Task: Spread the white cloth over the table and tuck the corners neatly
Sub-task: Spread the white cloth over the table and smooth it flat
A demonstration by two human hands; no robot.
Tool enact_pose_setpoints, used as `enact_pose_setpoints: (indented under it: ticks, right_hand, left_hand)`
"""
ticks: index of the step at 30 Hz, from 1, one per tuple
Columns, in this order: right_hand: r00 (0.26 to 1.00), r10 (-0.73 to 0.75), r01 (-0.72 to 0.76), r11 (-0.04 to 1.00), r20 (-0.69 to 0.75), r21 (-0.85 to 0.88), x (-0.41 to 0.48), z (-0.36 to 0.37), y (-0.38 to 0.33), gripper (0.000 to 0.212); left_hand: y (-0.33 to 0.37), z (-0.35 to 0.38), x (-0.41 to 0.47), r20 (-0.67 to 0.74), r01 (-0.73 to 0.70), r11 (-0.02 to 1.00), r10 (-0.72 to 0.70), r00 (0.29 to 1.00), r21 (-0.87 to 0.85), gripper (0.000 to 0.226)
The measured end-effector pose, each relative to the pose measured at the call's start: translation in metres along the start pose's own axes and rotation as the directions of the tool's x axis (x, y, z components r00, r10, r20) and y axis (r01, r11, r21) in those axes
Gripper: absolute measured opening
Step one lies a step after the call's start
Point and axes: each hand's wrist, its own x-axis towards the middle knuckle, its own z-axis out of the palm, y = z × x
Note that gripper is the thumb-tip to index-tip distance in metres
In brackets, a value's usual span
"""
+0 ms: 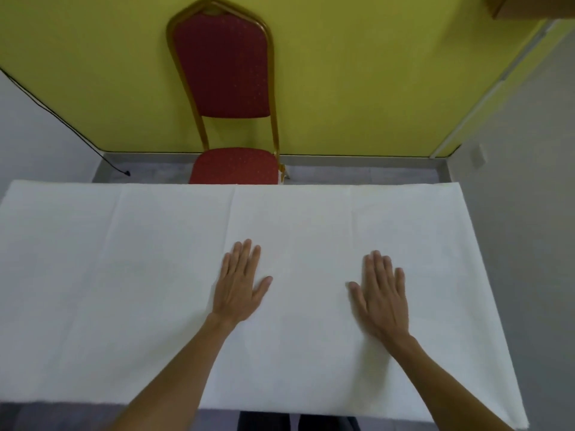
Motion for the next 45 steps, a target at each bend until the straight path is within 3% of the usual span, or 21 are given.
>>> enact_pose_setpoints:
  ticks: [5, 9, 12, 17, 23, 26, 29, 32, 39, 42, 45]
  right_hand:
    - [0.992, 0.124, -0.124, 0.992, 0.034, 0.006, -0.022, -0.016, 0.046, 0.079]
    - [0.999, -0.033, 0.031, 0.998, 0.041, 0.047, -0.039, 0.0, 0.001, 0.073]
    - [0.994, -0.103, 0.102, 0.993, 0.024, 0.057, -0.053, 0.01, -0.013, 0.069]
    - [0.999, -0.022, 0.022, 1.0, 0.05, 0.002, -0.071, -0.004, 0.044, 0.072]
    - [0.985, 0.168, -0.169, 0.985, 0.032, 0.044, -0.094, -0.011, 0.085, 0.077]
    - [0.996, 0.08, -0.082, 0.994, 0.026, 0.078, -0.11, -0.004, 0.045, 0.072]
    - [0.998, -0.06, 0.061, 0.99, -0.006, 0.13, -0.129, 0.013, -0.016, 0.067]
    - [0.994, -0.104, 0.101, 0.99, 0.031, 0.097, -0.142, 0.021, -0.037, 0.069]
    - [0.996, 0.031, -0.028, 0.999, 0.083, -0.032, -0.154, 0.003, 0.052, 0.077]
    - [0.993, 0.093, -0.091, 0.996, 0.077, -0.026, -0.161, -0.009, 0.085, 0.08]
    - [0.984, 0.16, -0.162, 0.987, 0.078, 0.018, -0.164, -0.011, 0.08, 0.084]
  left_hand:
    - [0.004, -0.007, -0.007, 0.026, 0.092, 0.996, -0.092, 0.995, -0.013, 0.079]
    - [0.101, 0.0, -0.01, 0.009, -0.064, 0.983, 0.066, 0.998, -0.173, 0.071]
    - [0.15, 0.014, -0.036, 0.033, -0.087, 0.983, 0.093, 0.995, -0.159, 0.066]
    - [0.114, 0.012, -0.071, 0.052, -0.115, 0.992, 0.118, 0.992, -0.059, 0.068]
    - [0.041, 0.003, -0.109, 0.073, -0.034, 0.999, 0.034, 0.997, -0.001, 0.069]
    - [0.061, 0.005, -0.113, 0.053, 0.038, 0.994, -0.033, 0.998, -0.1, 0.069]
    - [0.121, 0.013, -0.119, 0.045, -0.001, 0.975, 0.011, 0.999, -0.22, 0.064]
    - [0.145, 0.022, -0.138, 0.074, -0.012, 0.985, 0.025, 0.997, -0.17, 0.065]
    - [0.044, 0.013, -0.186, 0.062, 0.031, 0.998, -0.027, 0.998, -0.051, 0.072]
    - [-0.013, 0.007, -0.21, 0.07, 0.047, 0.999, -0.046, 0.996, -0.007, 0.078]
    - [-0.024, 0.003, -0.217, 0.08, 0.123, 0.992, -0.121, 0.989, -0.018, 0.082]
